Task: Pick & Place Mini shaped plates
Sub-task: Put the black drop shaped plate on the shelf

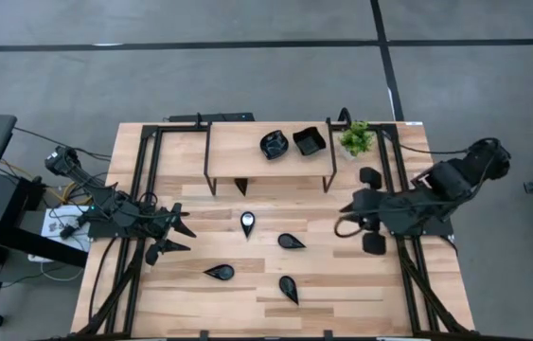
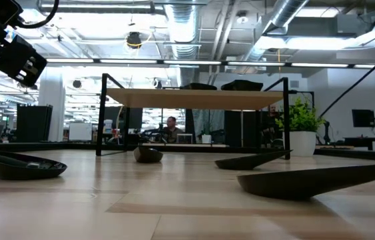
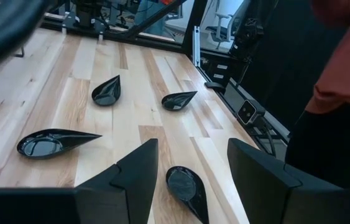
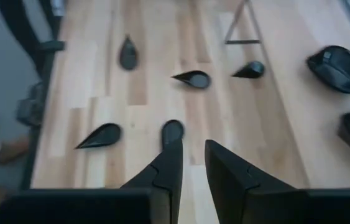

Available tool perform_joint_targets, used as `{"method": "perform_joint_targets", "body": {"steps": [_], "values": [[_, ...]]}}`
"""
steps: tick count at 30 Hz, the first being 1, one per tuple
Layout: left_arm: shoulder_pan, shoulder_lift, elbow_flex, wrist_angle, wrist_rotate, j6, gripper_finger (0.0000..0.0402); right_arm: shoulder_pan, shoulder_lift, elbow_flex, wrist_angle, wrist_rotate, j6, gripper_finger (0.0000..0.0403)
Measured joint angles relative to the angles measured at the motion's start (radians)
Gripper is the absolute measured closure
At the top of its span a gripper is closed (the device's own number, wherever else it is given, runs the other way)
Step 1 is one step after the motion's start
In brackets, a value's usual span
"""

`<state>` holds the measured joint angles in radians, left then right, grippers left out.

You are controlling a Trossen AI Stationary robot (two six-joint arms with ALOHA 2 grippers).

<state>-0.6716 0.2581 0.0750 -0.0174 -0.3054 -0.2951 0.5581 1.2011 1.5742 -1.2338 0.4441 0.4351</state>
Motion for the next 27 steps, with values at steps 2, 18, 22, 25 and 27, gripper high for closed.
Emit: {"method": "perform_joint_targets", "body": {"steps": [2,18,22,25,27], "values": [[0.000,0.000,0.000,0.000,0.000,0.000,0.0206,0.044,0.000,-0.008,0.035,0.002,0.000,0.0339],[0.000,0.000,0.000,0.005,0.000,0.000,0.0206,0.085,0.210,-0.212,0.239,-0.021,0.136,0.0339],[0.000,0.000,0.000,0.009,0.000,0.000,0.0206,0.071,0.309,-0.213,0.407,-0.030,0.191,0.0339],[0.000,0.000,0.000,0.011,0.000,0.000,0.0206,0.077,0.370,-0.212,0.532,-0.091,0.195,0.0339],[0.000,0.000,0.000,0.012,0.000,0.000,0.0206,0.083,0.407,-0.213,0.579,-0.137,0.196,0.0339]]}}
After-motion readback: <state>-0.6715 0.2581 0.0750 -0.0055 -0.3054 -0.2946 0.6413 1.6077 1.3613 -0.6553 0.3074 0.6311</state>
